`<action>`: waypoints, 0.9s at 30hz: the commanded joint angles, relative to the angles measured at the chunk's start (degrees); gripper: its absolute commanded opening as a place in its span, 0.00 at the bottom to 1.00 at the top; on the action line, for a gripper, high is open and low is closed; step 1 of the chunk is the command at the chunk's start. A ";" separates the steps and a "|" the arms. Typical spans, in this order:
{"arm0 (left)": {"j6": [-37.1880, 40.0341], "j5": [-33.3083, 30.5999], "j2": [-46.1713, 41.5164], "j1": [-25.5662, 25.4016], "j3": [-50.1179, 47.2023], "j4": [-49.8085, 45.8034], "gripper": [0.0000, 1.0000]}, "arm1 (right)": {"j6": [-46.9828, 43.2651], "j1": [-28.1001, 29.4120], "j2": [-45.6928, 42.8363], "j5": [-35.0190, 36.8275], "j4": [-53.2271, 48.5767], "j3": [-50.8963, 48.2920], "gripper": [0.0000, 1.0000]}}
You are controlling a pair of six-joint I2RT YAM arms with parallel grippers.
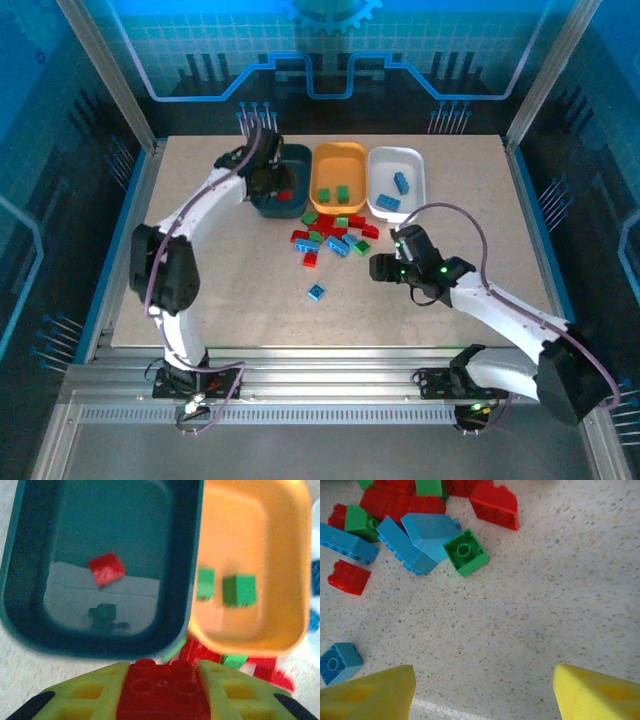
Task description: Sort the legos into containers by color
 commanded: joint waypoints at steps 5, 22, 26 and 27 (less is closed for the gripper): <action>0.37 4.19 17.87 3.71 18.48 -10.59 0.34 | 0.73 1.69 5.15 -0.46 4.72 -0.39 0.75; -5.83 11.89 6.23 4.21 9.36 -1.47 0.99 | -10.36 19.45 21.82 -1.26 7.05 11.10 0.76; -13.88 15.36 -11.54 4.21 -22.25 18.91 0.99 | -12.13 21.70 30.39 -1.44 4.38 17.94 0.74; -16.31 15.65 -15.55 4.21 -29.23 22.94 0.99 | -12.28 21.92 31.98 -1.12 3.91 19.10 0.73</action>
